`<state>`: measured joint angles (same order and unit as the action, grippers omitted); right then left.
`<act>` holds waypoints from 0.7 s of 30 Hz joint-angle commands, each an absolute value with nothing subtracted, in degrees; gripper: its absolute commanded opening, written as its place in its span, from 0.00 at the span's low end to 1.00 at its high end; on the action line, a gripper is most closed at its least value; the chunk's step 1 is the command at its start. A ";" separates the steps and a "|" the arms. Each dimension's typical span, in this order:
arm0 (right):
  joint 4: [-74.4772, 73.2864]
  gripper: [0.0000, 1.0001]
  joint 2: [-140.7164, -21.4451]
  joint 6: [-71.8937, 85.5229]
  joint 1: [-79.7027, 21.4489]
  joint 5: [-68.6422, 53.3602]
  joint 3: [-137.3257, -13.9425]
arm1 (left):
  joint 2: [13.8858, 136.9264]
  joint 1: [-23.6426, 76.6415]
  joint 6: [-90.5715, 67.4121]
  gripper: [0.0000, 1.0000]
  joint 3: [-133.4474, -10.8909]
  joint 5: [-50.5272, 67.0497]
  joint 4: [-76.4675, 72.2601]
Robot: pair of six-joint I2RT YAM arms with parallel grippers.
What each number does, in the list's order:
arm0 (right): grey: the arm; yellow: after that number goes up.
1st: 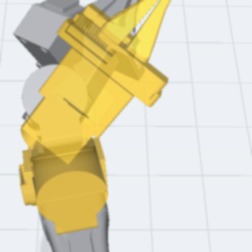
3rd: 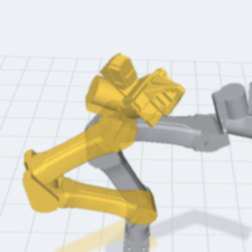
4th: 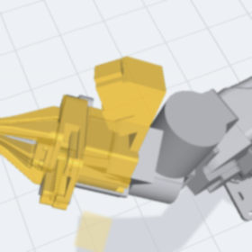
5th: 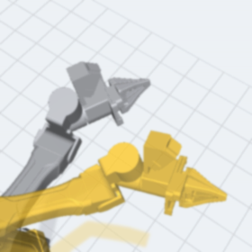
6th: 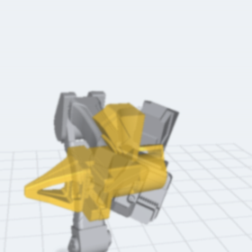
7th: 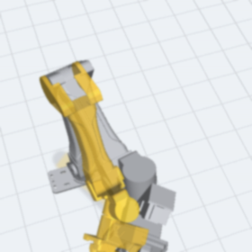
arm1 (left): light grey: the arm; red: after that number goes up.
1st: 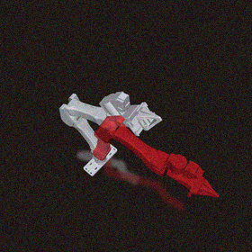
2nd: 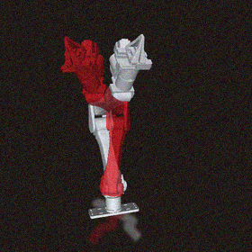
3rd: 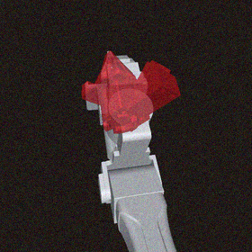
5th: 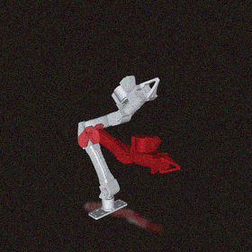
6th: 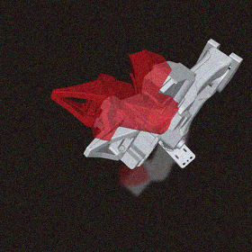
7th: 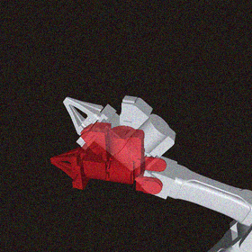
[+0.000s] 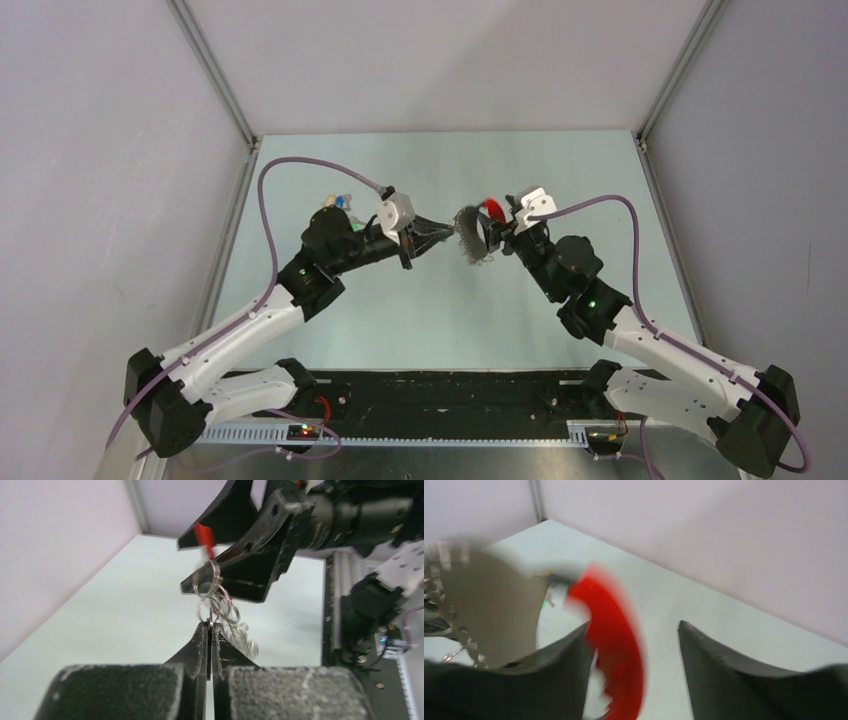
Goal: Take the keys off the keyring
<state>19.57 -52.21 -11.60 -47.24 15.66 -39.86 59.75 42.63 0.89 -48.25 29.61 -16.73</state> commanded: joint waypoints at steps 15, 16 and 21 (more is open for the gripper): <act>20.58 0.76 -48.46 -20.16 -43.51 -9.78 -36.00 | 55.37 52.96 36.61 0.00 -51.09 -10.28 5.54; 20.04 0.76 -48.31 -20.23 -43.44 -11.58 -35.96 | 55.02 53.76 37.41 0.00 -50.81 -10.68 5.49; 18.34 0.75 -47.95 -21.10 -43.17 -19.59 -35.94 | 51.97 54.67 38.57 0.00 -48.52 -9.78 3.63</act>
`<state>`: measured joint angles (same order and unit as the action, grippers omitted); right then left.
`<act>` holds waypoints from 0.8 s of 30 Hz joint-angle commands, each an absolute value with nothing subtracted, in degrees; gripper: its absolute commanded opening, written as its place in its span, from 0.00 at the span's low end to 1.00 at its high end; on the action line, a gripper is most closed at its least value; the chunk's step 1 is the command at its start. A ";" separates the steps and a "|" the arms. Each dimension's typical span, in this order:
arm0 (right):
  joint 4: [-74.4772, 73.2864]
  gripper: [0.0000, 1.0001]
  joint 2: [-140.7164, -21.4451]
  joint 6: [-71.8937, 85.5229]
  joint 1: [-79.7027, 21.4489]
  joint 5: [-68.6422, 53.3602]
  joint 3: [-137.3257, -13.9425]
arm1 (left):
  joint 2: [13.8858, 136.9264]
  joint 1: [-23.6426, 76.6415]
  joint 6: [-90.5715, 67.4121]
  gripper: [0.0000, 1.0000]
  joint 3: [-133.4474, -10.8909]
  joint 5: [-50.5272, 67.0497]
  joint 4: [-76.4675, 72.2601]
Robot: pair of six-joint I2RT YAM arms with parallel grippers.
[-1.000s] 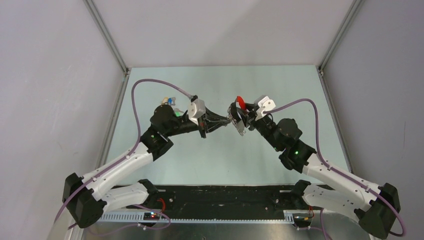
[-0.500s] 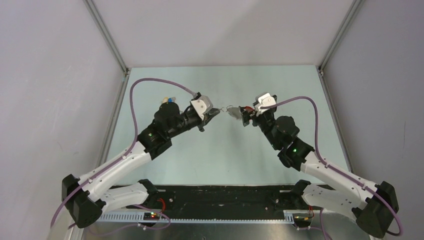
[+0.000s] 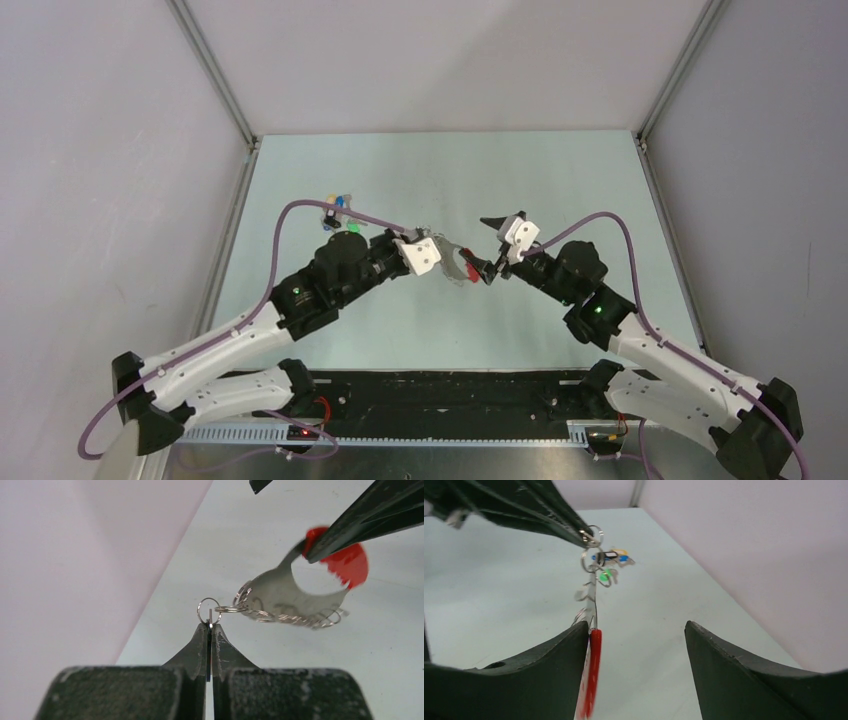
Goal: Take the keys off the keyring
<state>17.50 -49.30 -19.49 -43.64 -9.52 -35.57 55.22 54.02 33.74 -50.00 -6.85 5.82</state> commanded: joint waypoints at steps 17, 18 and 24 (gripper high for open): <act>26.53 0.48 -51.89 -15.95 -43.38 -32.93 -35.95 | 47.67 55.83 36.72 0.00 -44.31 -1.34 -2.87; 27.05 0.47 -51.92 -15.71 -43.41 -32.99 -35.95 | 47.61 56.10 36.71 0.00 -44.26 -0.69 -2.85; 28.95 0.42 -51.74 -14.33 -43.93 -34.68 -35.95 | 48.85 58.35 36.00 0.00 -44.41 -0.44 -2.99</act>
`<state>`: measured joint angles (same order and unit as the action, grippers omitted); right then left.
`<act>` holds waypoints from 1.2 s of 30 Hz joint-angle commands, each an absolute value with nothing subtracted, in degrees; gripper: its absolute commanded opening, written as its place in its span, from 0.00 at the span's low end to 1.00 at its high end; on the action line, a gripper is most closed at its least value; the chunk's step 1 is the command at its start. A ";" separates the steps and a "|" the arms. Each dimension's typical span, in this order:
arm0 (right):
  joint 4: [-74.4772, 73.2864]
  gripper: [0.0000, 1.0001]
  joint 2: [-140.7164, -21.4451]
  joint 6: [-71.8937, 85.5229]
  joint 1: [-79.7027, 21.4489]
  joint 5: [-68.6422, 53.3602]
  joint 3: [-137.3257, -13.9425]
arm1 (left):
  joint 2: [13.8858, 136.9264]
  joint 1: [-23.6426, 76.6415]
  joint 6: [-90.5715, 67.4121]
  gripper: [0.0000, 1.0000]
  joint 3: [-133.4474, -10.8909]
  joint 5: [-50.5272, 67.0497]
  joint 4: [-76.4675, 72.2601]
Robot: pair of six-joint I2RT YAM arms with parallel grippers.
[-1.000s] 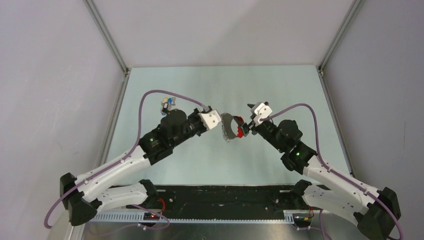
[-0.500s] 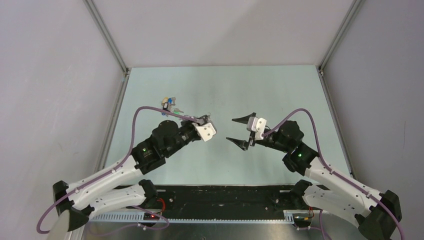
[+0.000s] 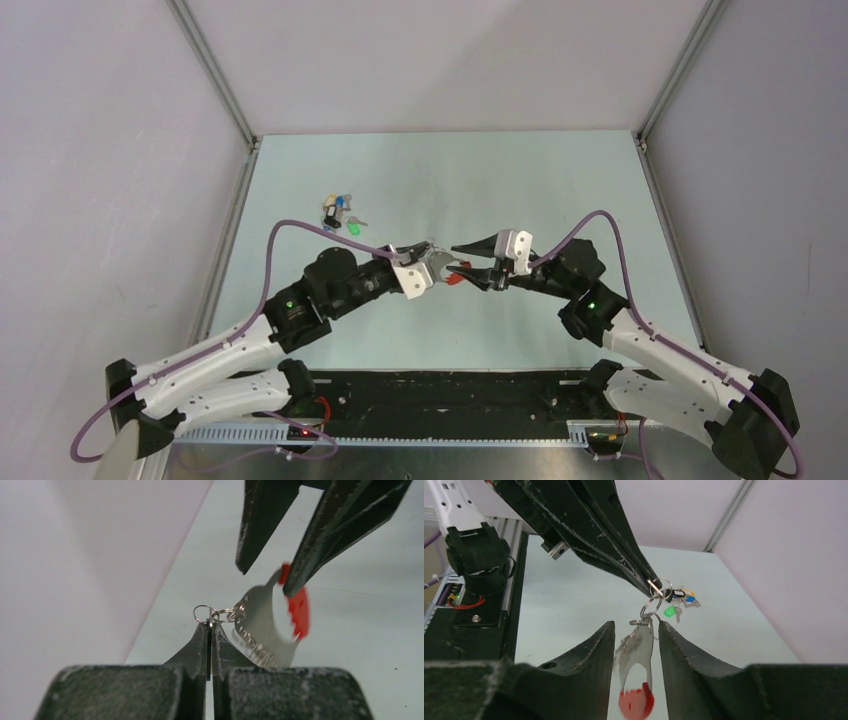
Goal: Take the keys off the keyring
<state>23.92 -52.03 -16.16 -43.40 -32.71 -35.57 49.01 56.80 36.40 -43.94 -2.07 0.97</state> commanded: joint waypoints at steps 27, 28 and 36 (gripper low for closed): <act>31.53 0.18 -56.82 -14.83 -45.31 -31.13 -36.02 | 46.92 60.25 36.05 0.00 -43.65 2.00 -4.24; 31.92 0.23 -56.89 -14.67 -45.38 -31.38 -36.03 | 46.88 60.23 36.11 0.00 -43.61 2.02 -4.33; 31.92 0.33 -56.68 -14.40 -45.43 -31.80 -36.12 | 46.76 60.21 36.11 0.00 -43.51 2.46 -4.39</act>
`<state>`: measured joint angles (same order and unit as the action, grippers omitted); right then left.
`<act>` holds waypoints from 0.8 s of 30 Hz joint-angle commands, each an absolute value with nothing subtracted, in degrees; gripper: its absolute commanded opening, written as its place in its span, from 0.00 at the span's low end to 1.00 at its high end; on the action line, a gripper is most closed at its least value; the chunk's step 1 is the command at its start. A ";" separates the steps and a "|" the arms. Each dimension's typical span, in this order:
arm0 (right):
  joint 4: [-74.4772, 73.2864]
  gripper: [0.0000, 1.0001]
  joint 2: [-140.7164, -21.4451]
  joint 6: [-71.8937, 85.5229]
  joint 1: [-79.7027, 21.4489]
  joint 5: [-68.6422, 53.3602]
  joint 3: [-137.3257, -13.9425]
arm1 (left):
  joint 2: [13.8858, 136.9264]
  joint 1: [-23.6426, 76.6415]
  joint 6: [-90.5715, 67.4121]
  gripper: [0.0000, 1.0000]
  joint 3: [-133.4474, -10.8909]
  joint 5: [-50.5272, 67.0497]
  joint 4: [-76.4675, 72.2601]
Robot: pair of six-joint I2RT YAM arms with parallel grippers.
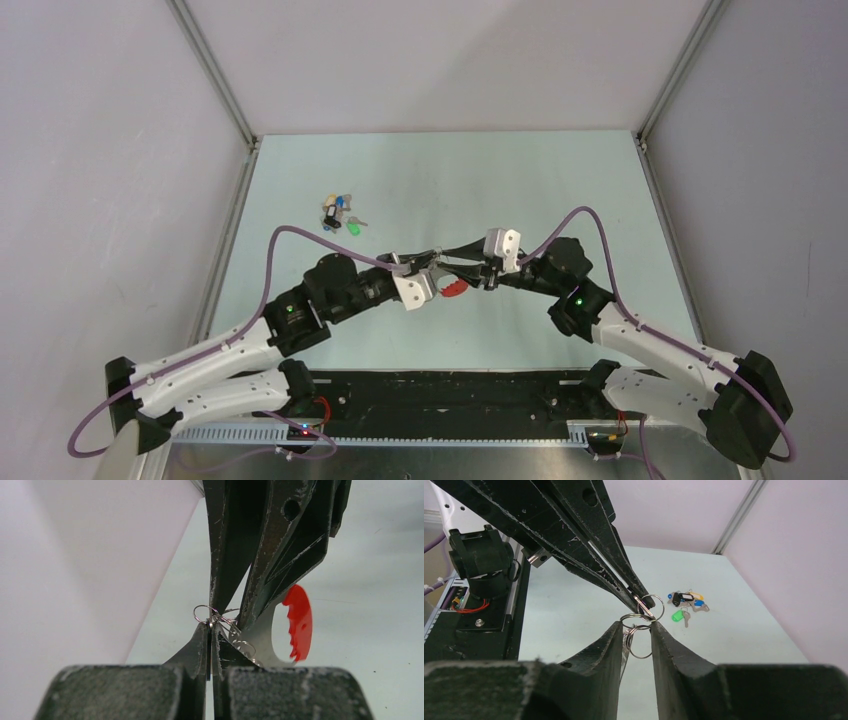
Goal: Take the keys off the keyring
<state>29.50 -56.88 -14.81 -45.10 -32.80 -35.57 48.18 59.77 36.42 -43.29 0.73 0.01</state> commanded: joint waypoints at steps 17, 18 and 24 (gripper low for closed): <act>30.12 0.42 -54.60 -12.61 -43.44 -34.49 -36.12 | 45.35 60.22 37.47 0.00 -42.43 4.74 -4.39; 29.96 0.43 -54.08 -11.57 -42.43 -35.26 -36.12 | 45.40 60.21 37.54 0.00 -42.44 4.57 -4.39; 29.39 0.47 -51.36 -6.38 -37.36 -41.50 -36.11 | 45.37 60.21 37.68 0.00 -42.28 5.44 -4.31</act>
